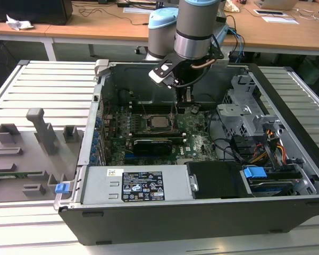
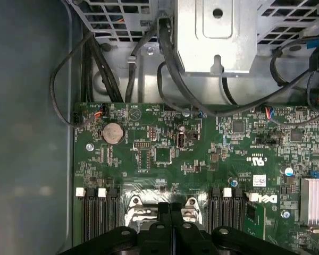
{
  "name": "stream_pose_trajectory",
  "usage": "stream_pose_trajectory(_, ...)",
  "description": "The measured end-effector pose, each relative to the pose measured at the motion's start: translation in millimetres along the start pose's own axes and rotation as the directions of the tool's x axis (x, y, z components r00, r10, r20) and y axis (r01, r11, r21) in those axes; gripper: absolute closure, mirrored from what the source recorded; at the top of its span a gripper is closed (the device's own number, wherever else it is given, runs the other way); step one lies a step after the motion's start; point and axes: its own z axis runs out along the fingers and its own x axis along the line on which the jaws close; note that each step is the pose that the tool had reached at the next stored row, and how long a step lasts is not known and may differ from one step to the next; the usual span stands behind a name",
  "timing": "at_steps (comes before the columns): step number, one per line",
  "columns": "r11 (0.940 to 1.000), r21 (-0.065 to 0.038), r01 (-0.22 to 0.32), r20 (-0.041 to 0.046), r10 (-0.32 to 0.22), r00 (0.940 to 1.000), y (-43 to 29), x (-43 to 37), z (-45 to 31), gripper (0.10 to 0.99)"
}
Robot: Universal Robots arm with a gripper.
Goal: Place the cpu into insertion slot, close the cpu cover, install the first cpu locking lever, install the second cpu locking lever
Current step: 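Close the cpu cover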
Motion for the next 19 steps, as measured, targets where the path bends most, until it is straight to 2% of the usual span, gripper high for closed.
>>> stream_pose_trajectory(5,1.0,-0.004,0.0,0.0,0.0,1.0,-13.1,0.0,3.2,0.98)
stream_pose_trajectory(11,1.0,-0.004,0.0,0.0002,0.0,1.0,-23.0,0.0,5.9,0.98)
stream_pose_trajectory(14,1.0,-0.004,0.0,0.0,0.0,1.0,-34.3,2.5,6.1,0.98)
stream_pose_trajectory(15,1.0,-0.004,0.0,-0.0001,0.0,1.0,-40.2,3.0,6.4,0.98)
stream_pose_trajectory(19,0.9998,-0.005,0.017,-0.0002,-0.017,0.9999,-43.1,3.0,6.8,0.98)
